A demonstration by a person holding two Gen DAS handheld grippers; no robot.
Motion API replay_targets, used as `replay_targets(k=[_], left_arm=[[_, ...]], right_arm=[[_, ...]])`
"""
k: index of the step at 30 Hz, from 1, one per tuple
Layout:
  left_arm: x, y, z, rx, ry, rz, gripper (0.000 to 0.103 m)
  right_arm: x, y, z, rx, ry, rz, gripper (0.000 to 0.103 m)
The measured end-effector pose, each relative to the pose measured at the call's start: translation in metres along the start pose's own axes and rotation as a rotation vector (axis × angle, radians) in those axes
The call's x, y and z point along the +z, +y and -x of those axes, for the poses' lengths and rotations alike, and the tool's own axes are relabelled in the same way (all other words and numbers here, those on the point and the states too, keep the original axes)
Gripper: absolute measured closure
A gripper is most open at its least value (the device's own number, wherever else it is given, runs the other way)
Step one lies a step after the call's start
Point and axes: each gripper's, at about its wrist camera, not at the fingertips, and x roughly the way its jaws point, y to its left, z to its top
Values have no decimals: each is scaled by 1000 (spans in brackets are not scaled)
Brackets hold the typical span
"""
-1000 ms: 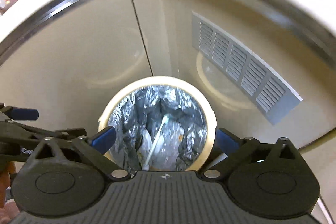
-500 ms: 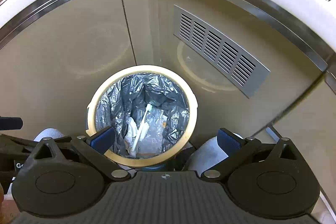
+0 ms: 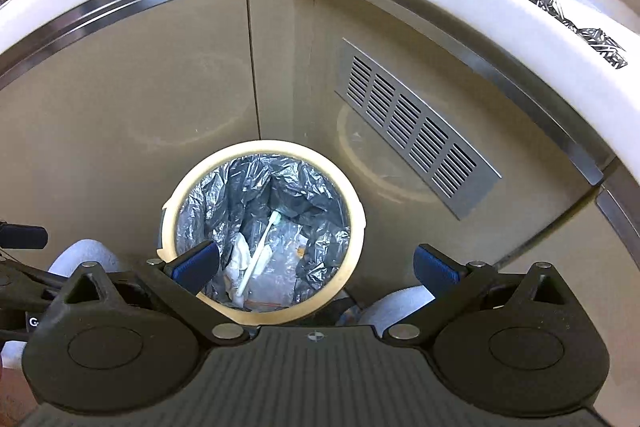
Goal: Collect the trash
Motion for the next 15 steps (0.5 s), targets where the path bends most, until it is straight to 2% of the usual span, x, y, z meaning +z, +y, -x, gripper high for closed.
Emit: replay_targets(k=[15], left_arm=[[8, 0, -36, 11, 88, -3, 0]], right_arm=[[0, 5, -30, -40, 64, -6, 0]])
